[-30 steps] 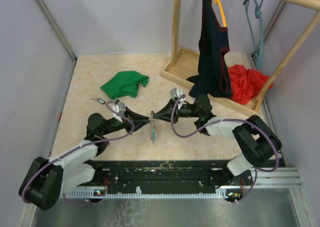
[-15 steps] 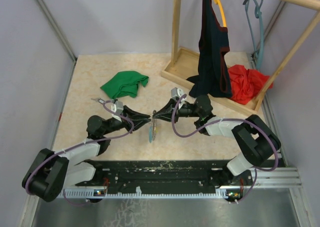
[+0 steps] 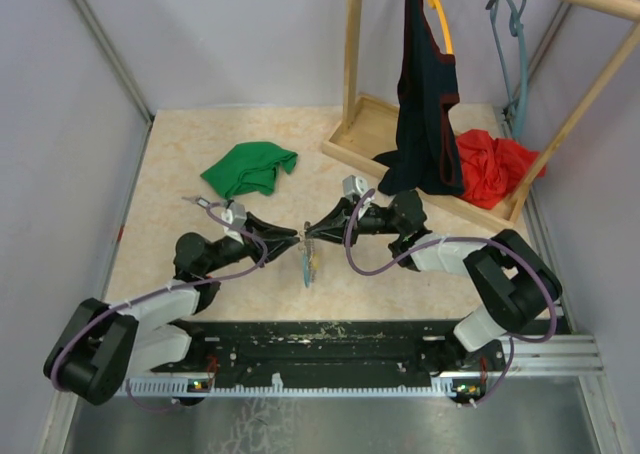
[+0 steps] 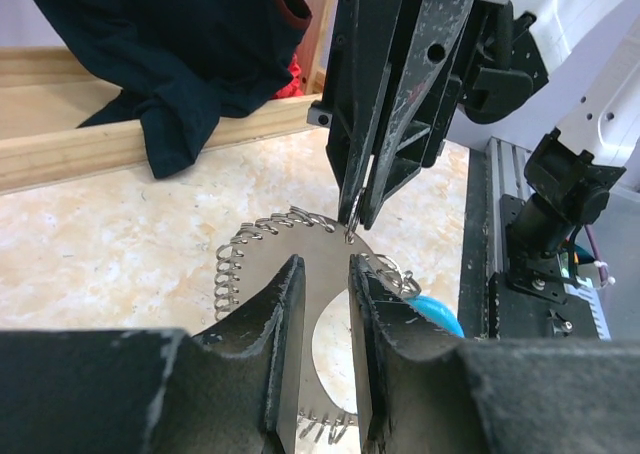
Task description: Put the keys on the keyring
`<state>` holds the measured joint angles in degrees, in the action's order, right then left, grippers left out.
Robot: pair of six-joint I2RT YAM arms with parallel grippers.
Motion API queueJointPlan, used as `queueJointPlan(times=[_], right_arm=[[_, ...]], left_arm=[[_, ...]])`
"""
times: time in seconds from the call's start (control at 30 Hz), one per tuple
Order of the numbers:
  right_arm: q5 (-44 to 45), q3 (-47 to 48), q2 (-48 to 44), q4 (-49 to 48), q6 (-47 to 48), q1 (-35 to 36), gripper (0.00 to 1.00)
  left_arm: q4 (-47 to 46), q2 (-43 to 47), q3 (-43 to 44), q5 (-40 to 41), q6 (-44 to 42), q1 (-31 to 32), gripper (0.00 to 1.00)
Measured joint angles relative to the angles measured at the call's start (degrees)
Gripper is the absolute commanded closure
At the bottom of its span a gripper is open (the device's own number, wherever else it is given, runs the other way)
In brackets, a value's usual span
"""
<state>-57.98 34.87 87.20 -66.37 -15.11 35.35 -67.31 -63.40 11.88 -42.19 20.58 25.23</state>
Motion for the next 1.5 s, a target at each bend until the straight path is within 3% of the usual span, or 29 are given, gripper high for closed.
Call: queueJointPlan(times=[0.3, 0.67, 0.83, 0.93, 1.1, 1.23, 1.5], right_arm=[[-0.9, 0.0, 0.0, -0.5, -0.5, 0.0, 1.0], [-1.4, 0.0, 0.0, -0.5, -0.6, 0.0, 1.0], [-1.9, 0.0, 0.0, -0.7, -0.9, 0.0, 1.0], [-1.9, 0.0, 0.0, -0.9, -1.0, 0.0, 1.0], [-1.9, 0.0, 0.0, -0.4, -0.5, 0.0, 0.98], [-1.7, -0.1, -0.8, 3.0, 2.4, -0.3, 0.89], [1.1, -0.3, -7.9, 21.7, 15.7, -1.0, 0.78]], left_arm=[[-6.4, -5.6, 0.5, -3.6, 2.9, 0.0, 0.71], [-9.5, -6.4, 1.2, -5.1, 4.2, -0.2, 0.72], [-9.7, -8.2, 2.5, -6.1, 4.2, -0.2, 0.84], [-10.5, -9.4, 3.2, -7.2, 4.7, -0.2, 0.99], [-10.5, -9.5, 3.3, -8.2, 4.9, -0.3, 1.0], [-4.2, -7.0, 4.0, -8.4, 2.4, -0.3, 1.0], [27.0, 3.2, 13.6, -5.4, -10.8, 1.0, 1.0]])
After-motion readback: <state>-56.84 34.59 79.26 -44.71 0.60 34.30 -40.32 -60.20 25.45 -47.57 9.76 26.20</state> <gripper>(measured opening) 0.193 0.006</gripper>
